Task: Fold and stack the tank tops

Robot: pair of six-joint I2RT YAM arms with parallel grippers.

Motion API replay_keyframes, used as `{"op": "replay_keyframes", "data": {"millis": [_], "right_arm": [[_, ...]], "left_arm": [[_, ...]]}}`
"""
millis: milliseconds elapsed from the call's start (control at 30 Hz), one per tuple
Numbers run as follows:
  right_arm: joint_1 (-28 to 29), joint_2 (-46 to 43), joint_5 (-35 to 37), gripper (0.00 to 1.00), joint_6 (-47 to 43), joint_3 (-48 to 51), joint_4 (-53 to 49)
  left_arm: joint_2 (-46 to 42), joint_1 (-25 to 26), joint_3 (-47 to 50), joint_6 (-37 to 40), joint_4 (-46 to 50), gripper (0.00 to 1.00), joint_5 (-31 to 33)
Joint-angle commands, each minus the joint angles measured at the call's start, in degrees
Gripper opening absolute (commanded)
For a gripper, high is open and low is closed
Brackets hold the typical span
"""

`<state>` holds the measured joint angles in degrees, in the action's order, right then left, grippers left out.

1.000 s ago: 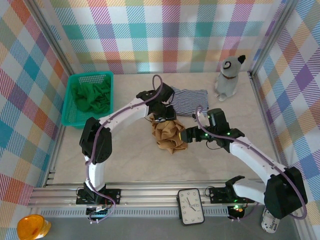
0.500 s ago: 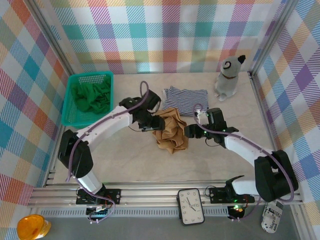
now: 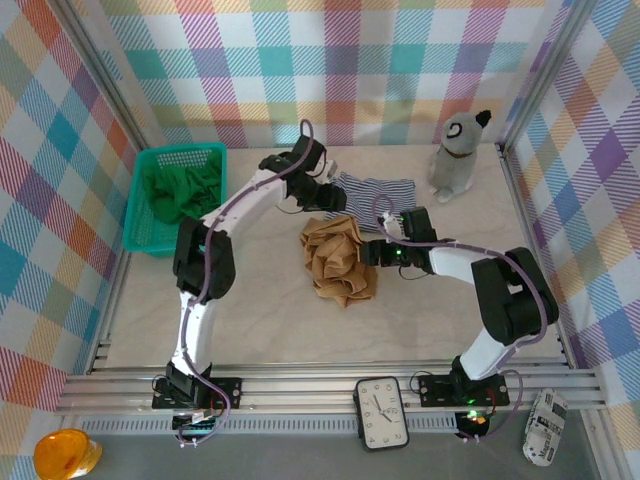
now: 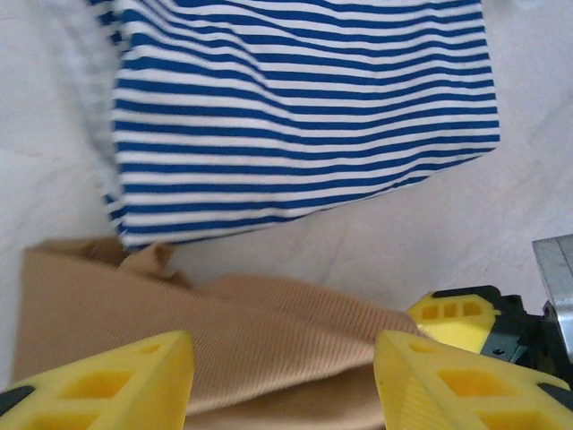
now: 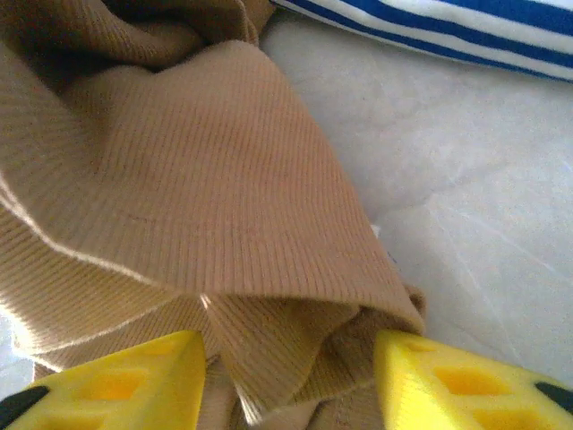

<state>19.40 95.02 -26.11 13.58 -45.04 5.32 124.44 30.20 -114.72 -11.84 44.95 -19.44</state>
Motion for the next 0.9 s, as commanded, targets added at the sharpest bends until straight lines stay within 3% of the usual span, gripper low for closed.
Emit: {"op": "replay_keyframes", "data": {"millis": [0, 267, 467, 600, 767, 867], "right_arm": [[-0.3, 0.7, -2.6, 0.44, 0.4, -1.1, 4.0], [-0.6, 1.0, -2.5, 0.17, 0.1, -0.8, 4.9], [-0.8, 0.7, -2.4, 0.12, -0.7, -1.0, 3.9], [-0.7, -0.1, -2.6, 0.11, -1.2, -1.0, 3.1], [-0.8, -1.2, -2.2, 0.1, -1.9, -0.8, 1.8], [-0.7, -1.9, -1.9, 0.1, -2.3, -0.8, 1.2]], "left_arm": [[1.7, 1.4, -3.8, 6.3, 3.5, 0.55, -6.6], [4.1, 1.4, -5.0, 10.9, 4.4, 0.55, -15.7], [7.0, 2.1, -6.6, 12.5, 8.5, 0.51, -16.4], [9.7, 2.2, -9.8, 12.8, 11.6, 0.47, -13.4], [12.0, 2.6, -13.6, 13.3, 13.3, 0.35, -15.7], [12.9, 2.9, -15.3, 13.7, 14.6, 0.17, -16.6]]}}
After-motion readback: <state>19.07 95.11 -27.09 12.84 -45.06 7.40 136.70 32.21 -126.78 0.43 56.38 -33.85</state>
